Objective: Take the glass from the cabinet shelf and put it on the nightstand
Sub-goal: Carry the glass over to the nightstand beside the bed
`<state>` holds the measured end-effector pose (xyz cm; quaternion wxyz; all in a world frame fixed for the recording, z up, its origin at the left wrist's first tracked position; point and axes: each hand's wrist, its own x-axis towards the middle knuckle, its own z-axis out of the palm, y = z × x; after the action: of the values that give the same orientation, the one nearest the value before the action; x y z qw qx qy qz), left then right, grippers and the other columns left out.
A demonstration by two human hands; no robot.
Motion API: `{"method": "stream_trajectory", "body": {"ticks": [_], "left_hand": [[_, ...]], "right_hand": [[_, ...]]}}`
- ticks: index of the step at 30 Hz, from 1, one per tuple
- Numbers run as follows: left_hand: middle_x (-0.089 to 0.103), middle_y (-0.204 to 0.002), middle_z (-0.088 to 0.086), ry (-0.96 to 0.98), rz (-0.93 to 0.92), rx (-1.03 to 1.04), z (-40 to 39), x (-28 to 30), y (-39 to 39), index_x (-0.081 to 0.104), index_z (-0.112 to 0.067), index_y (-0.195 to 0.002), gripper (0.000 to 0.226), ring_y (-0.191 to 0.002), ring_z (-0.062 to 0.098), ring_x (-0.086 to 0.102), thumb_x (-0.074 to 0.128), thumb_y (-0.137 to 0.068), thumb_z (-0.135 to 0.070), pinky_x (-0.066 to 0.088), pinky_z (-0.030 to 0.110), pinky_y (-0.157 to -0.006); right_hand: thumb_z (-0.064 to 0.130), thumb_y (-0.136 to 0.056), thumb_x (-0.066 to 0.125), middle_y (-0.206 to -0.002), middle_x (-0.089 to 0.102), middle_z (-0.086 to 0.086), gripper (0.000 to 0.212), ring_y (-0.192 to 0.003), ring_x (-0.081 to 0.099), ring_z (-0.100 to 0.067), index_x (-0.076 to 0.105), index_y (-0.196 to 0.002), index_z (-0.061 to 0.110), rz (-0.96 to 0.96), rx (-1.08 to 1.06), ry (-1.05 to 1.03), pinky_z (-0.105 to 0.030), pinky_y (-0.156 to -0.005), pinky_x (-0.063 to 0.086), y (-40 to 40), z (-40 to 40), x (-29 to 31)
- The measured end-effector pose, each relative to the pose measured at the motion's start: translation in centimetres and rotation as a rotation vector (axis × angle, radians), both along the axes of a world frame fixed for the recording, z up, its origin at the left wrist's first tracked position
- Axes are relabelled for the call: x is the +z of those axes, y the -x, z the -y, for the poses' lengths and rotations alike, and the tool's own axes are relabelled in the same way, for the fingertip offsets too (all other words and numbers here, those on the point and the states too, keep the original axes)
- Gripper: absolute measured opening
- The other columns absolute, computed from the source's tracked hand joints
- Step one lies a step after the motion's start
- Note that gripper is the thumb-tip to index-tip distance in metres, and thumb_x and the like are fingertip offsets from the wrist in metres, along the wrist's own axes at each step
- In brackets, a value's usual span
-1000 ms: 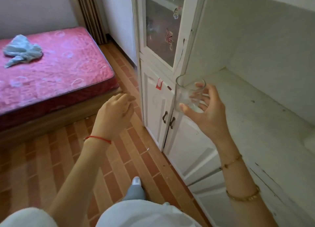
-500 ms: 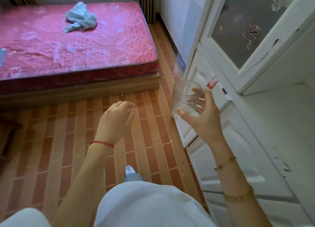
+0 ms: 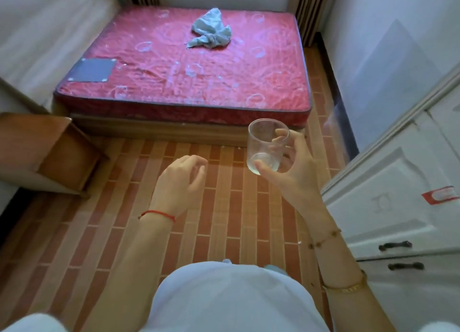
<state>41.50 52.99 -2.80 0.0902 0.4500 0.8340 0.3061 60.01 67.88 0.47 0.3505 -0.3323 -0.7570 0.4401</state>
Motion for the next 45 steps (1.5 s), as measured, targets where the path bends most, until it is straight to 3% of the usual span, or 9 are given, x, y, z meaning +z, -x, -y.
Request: {"method": "stream_trajectory", "body": {"ticks": [5,9,12,22,25,28,38,45], "left_hand": [[0.068,-0.11,-0.005,0.027,0.032,0.14,1.3,-1.2,4.6,0.064,-0.023,-0.113,0.023,-0.098,0.011,0.063,0.048,-0.097,-0.029,0.056,0.032,-0.084],[0.066,-0.111,-0.01,0.054,0.058,0.274,2.1,-2.4,7.7,0.062,-0.031,-0.113,0.023,-0.098,0.005,0.06,0.047,-0.096,-0.033,0.053,0.026,-0.08],[0.065,-0.11,-0.013,0.07,0.08,0.355,1.6,-3.0,10.4,0.06,-0.034,-0.112,0.021,-0.095,0.002,0.058,0.046,-0.097,-0.034,0.048,0.021,-0.077],[0.068,-0.113,-0.005,-0.011,0.038,0.611,-3.5,-1.6,22.9,0.064,-0.025,-0.114,0.023,-0.103,0.012,0.062,0.048,-0.096,-0.028,0.054,0.03,-0.085],[0.067,-0.112,-0.008,-0.017,0.02,0.706,-4.4,-1.4,26.7,0.063,-0.028,-0.115,0.024,-0.099,0.008,0.061,0.048,-0.096,-0.03,0.051,0.022,-0.078],[0.066,-0.108,-0.011,-0.037,0.01,0.811,-4.8,-1.3,29.7,0.063,-0.03,-0.112,0.022,-0.095,0.005,0.059,0.048,-0.095,-0.03,0.05,0.021,-0.076],[0.067,-0.107,-0.008,-0.047,0.036,1.028,-3.5,-2.6,39.4,0.066,-0.026,-0.11,0.021,-0.096,0.008,0.063,0.054,-0.093,-0.022,0.053,0.027,-0.082],[0.067,-0.102,-0.006,-0.069,0.034,1.078,-0.3,-3.6,50.3,0.067,-0.022,-0.108,0.02,-0.095,0.011,0.063,0.054,-0.092,-0.019,0.055,0.035,-0.082]], "right_hand": [[0.023,-0.069,0.086,-0.12,0.062,0.005,0.066,-0.107,0.064,-0.01,0.052,-0.125,0.019,-0.005,0.169,0.044,-0.029,-0.088,0.057,6.9,-0.9,-0.9],[0.022,-0.069,0.086,-0.121,0.061,0.0,0.066,-0.106,0.064,-0.013,0.051,-0.125,0.014,0.024,0.302,0.045,-0.03,-0.087,0.057,12.5,-2.2,-1.7],[0.023,-0.069,0.086,-0.121,0.061,0.002,0.065,-0.105,0.065,-0.013,0.052,-0.124,0.015,0.029,0.386,0.053,-0.029,-0.087,0.057,16.9,-3.6,-2.3],[0.03,-0.069,0.085,-0.126,0.059,0.007,0.067,-0.108,0.063,-0.012,0.051,-0.125,0.017,0.039,0.674,0.017,-0.026,-0.088,0.056,34.8,-10.3,-0.9],[0.039,-0.067,0.081,-0.126,0.058,0.008,0.068,-0.109,0.062,-0.009,0.051,-0.124,0.02,0.026,0.768,0.027,-0.023,-0.088,0.056,40.4,-12.1,-0.2],[0.03,-0.07,0.083,-0.126,0.058,0.008,0.064,-0.11,0.061,-0.007,0.05,-0.124,0.021,0.026,0.854,0.018,-0.025,-0.09,0.055,45.7,-13.1,-0.2],[0.028,-0.07,0.083,-0.128,0.056,0.01,0.065,-0.112,0.062,-0.007,0.049,-0.126,0.02,0.059,1.069,0.024,-0.024,-0.09,0.055,60.6,-11.7,-2.5],[0.036,-0.068,0.08,-0.13,0.056,0.008,0.068,-0.113,0.062,-0.009,0.049,-0.127,0.019,0.067,1.138,0.037,-0.022,-0.088,0.055,72.9,-7.9,-4.6]]}}
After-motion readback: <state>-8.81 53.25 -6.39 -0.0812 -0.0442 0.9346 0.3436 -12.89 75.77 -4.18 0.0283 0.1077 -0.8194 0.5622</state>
